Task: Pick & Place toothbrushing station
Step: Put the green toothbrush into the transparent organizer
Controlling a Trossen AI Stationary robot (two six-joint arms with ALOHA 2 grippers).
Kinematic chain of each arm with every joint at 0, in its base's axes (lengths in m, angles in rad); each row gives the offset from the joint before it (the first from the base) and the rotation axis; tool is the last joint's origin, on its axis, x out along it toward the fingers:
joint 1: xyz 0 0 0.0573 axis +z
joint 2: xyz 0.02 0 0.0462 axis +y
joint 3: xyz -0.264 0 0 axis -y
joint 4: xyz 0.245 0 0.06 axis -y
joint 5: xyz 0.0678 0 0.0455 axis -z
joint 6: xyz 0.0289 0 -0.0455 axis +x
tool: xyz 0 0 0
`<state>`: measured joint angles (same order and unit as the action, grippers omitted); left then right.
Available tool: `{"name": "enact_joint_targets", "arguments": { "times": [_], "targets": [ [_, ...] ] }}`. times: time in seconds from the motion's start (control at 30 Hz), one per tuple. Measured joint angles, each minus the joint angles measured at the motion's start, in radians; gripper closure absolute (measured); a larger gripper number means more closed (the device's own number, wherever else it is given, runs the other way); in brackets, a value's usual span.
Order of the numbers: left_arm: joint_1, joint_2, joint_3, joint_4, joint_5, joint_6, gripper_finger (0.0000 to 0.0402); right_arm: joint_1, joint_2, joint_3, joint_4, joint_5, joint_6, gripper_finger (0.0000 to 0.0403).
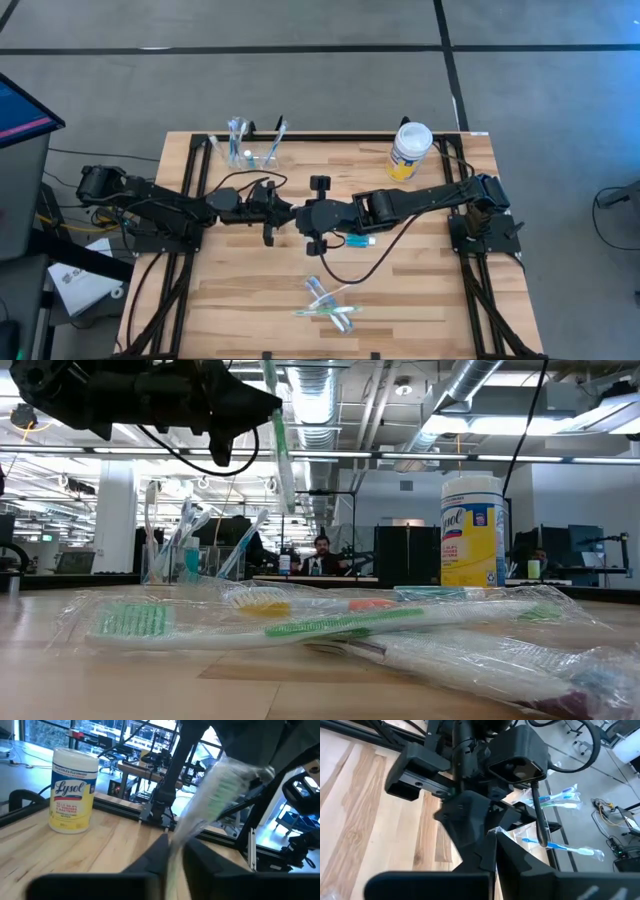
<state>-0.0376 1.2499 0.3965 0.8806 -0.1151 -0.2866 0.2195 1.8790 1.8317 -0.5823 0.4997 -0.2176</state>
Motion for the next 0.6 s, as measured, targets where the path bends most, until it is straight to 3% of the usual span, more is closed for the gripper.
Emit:
{"name": "enact_joint_targets", "arguments": {
  "times": [0.07,0.37,0.6],
  "targets": [
    [-0.001,0.000,0.000,0.000,0.006,0.016,0.0387,0.000,0.000,0.000,0.001,0.003,0.000,0.0403],
    [0.000,0.000,0.000,-0.007,-0.012,0.027,0.0397,-0.007,0.000,0.000,-0.030,0.000,0.027,0.0400],
    [0.010,0.000,0.000,-0.044,-0.079,0.050,0.0398,-0.009,-0.049,-0.002,-0.094,-0.003,0.053,0.0356]
  ]
}}
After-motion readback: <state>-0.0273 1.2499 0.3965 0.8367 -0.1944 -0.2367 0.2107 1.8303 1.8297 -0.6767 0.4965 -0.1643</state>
